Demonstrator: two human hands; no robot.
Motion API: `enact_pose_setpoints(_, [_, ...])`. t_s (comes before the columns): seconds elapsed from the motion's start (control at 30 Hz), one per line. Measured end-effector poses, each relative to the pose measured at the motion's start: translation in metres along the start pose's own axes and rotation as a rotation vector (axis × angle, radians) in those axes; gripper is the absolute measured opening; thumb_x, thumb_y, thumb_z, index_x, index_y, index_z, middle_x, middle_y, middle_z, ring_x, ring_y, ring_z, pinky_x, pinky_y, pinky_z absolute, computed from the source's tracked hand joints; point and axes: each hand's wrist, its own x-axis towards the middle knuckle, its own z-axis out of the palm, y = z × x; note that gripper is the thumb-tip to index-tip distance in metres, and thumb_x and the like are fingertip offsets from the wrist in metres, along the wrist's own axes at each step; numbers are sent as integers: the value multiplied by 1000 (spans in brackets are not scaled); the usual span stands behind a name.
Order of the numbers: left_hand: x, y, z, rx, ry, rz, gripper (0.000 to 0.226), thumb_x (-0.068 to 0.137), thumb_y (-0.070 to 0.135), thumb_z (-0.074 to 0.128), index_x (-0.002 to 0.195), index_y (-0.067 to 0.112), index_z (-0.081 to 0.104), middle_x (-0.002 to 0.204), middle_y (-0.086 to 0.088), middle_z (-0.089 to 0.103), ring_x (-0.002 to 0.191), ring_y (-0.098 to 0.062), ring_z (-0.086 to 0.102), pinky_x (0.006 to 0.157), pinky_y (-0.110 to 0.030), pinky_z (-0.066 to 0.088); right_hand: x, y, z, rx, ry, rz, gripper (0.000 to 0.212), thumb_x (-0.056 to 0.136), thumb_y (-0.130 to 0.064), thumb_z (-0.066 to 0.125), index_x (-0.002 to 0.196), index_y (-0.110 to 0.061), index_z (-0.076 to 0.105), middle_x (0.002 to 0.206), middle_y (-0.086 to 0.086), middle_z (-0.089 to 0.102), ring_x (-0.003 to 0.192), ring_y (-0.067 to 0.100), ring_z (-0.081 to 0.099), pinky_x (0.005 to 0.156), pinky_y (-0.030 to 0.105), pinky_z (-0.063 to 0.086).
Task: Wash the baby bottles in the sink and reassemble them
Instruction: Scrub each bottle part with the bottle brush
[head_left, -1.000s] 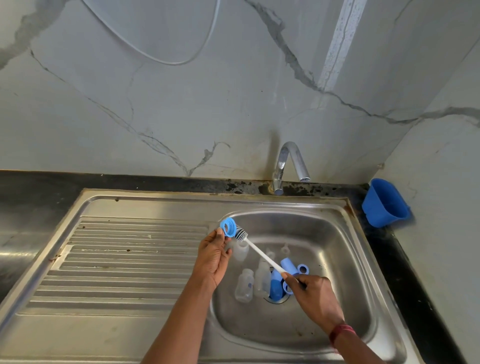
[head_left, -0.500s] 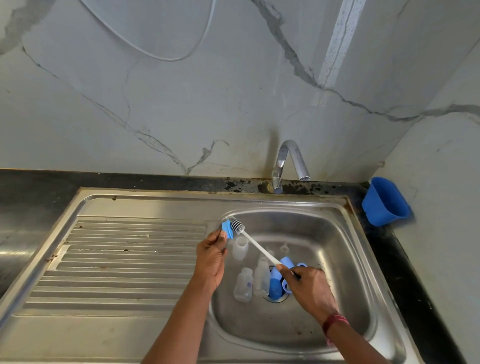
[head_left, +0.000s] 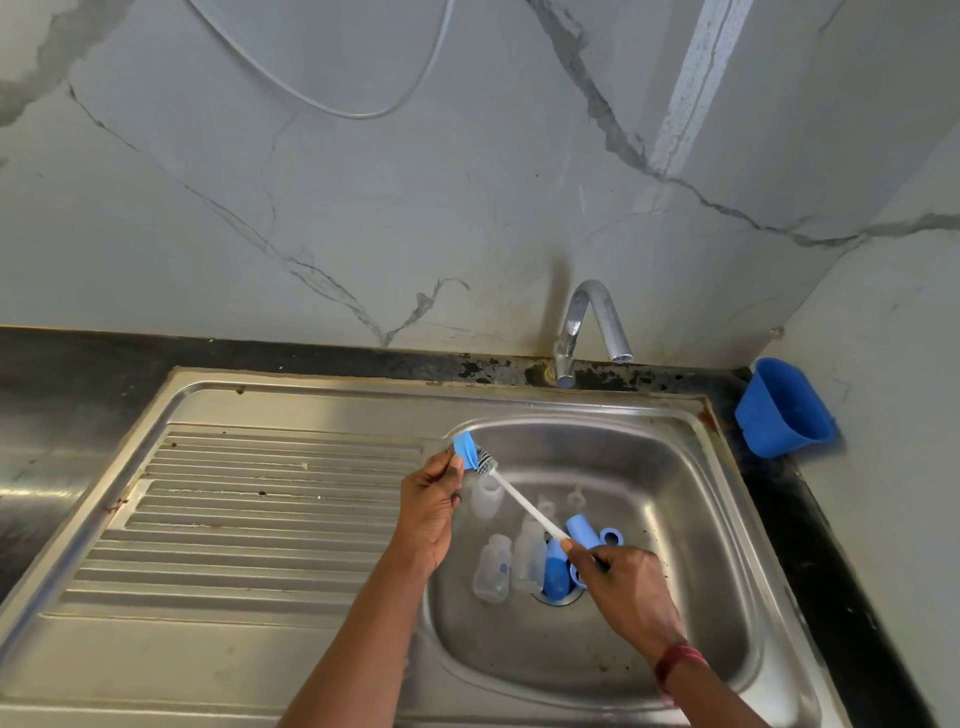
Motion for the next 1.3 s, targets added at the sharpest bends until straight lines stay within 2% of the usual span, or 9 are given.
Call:
enact_pose_setpoints(0.2, [6,4,1,69,103,132,16,89,-3,65,84,10,70,78,0,59,55,6,52,58,-9,43,1,0,-2,-64,4,-49,49,93,-52,57,70,-9,63,46,-5,45,37,10,38,41,21,36])
enact_pose_setpoints(0.33, [6,4,7,67,140,137,15,85,-5,68,81,10,70,83,-3,62,57,5,55,60,-10,45,0,2,-4,-75,-22,-41,51,92,-51,58,63,-10,60,41,-5,41,39,10,40,41,18,32])
enact_pose_setpoints(0.43, [6,5,11,86,188,143,13,83,-3,72,81,10,71,83,-3,65,68,-4,60,69,-18,47,-3,6,-4,-86,-19,-20,58,90,-58,57,58,-10,61,45,-5,42,39,13,35,43,18,32])
enact_pose_setpoints(0.53, [9,8,11,50,288,99,11,84,6,74,93,1,72,80,-1,67,76,-11,61,78,-25,48,-8,12,-2,-58,11,-50,61,86,-61,59,57,-7,59,44,-4,38,41,14,33,43,18,29])
enact_pose_setpoints(0.7, [6,13,12,-88,308,-165,13,89,23,73,88,12,66,74,-1,59,63,-9,48,58,-21,43,-12,16,2,-19,97,-73,54,86,-60,60,59,-14,65,40,-5,42,40,13,38,40,19,29])
enact_pose_setpoints(0.87, [4,16,20,-152,312,-297,21,88,32,72,93,13,65,79,-2,54,66,-10,42,62,-24,41,-14,18,7,-41,143,-137,51,86,-58,59,56,-17,62,40,-7,39,41,11,42,38,15,26])
enact_pose_setpoints(0.97, [3,14,23,-221,296,-308,23,90,26,70,104,9,65,94,-8,65,73,-13,53,71,-27,49,-14,21,10,-84,146,-167,54,85,-60,57,52,-18,54,38,-9,35,39,11,39,37,15,25])
enact_pose_setpoints(1.03, [3,12,25,-274,295,-290,22,94,18,66,109,3,63,91,-11,66,76,-16,60,72,-29,53,-13,21,11,-88,153,-153,55,85,-60,58,50,-19,50,37,-9,35,39,11,39,37,15,25])
enact_pose_setpoints(1.3, [1,6,35,-271,281,-235,9,95,8,62,98,0,61,91,-15,65,78,-20,62,77,-34,58,-4,5,15,-75,180,-155,56,89,-58,55,48,-22,42,40,-7,35,38,12,42,36,14,26])
